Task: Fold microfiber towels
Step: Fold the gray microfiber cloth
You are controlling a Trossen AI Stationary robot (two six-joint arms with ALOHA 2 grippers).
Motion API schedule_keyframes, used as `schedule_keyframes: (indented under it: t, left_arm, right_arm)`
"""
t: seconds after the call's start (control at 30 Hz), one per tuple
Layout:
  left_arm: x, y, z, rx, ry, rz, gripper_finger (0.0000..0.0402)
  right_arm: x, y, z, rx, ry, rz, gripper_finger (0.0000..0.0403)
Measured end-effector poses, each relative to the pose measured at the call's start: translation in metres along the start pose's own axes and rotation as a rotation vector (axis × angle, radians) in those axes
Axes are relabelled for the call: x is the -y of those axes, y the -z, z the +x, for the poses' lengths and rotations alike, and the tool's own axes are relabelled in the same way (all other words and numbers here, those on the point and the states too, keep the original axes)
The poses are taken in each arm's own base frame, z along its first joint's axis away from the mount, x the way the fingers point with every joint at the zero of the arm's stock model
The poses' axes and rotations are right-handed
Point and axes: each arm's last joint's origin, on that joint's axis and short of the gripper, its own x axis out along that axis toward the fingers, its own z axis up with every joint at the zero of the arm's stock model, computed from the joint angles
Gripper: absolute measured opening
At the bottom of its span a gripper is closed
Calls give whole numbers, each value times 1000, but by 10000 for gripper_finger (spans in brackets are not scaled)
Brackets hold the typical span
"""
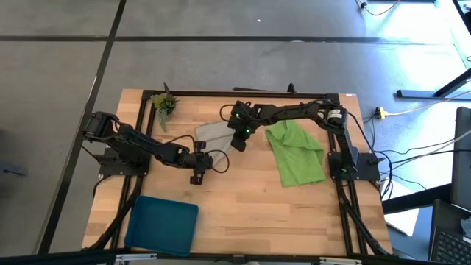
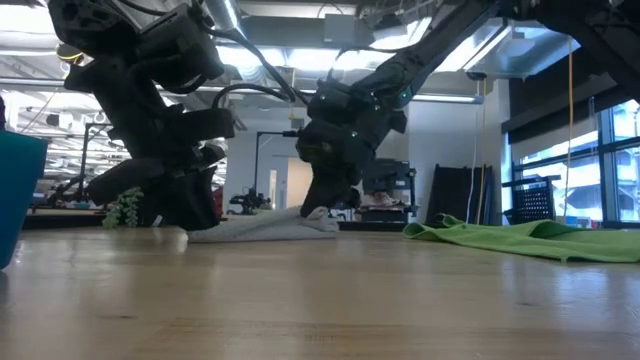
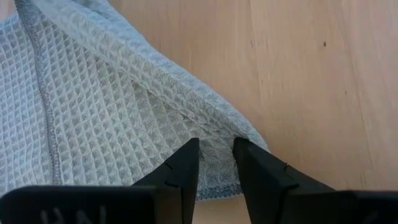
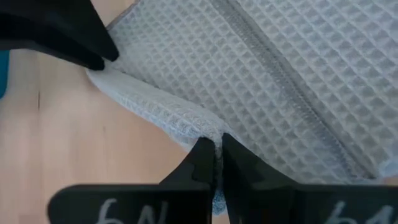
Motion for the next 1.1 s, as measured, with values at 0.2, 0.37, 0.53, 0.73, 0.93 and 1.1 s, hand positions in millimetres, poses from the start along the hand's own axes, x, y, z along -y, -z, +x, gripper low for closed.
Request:
schedule_keyframes:
  t: [0.2, 0.37, 0.53, 0.73, 0.93, 1.1]
  left_arm:
    - [0, 0, 0, 1, 1, 0, 103]
    - [0, 0, 0, 1, -3, -1, 103]
    - [-1, -2, 0, 11, -18, -16, 103]
    - [-5, -10, -14, 24, -59, -65, 103]
    - [-7, -27, -32, 64, -42, -108, 103]
    - [-9, -34, -32, 94, -112, -141, 103]
  right_arm:
    - [3, -4, -1, 42, 47, -10, 14]
    - [5, -3, 1, 42, 76, -11, 14]
    - [6, -3, 1, 43, 100, -9, 14]
    - [10, -3, 0, 44, 147, 4, 14]
    - [12, -3, -1, 38, 144, 12, 14]
    - [12, -2, -1, 35, 131, 12, 14]
